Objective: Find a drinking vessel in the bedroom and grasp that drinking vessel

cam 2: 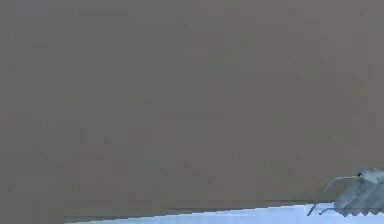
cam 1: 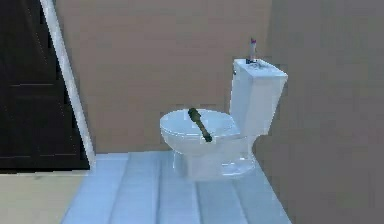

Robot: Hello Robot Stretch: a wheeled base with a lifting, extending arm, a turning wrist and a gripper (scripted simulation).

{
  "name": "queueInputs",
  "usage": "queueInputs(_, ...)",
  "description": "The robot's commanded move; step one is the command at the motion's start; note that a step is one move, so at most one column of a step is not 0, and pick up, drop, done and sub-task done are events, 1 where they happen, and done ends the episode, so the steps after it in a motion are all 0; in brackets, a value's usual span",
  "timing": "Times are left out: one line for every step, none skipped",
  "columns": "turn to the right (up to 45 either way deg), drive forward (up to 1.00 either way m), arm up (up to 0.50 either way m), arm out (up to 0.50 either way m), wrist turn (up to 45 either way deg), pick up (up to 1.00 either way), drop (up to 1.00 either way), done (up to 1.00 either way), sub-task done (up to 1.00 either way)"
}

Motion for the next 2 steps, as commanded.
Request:
queueInputs(-45.0,0.0,0.0,0.0,0.0,0.0,0.0,0.0,0.0)
queueInputs(-6.0,0.0,0.0,0.0,0.0,0.0,0.0,0.0,0.0)
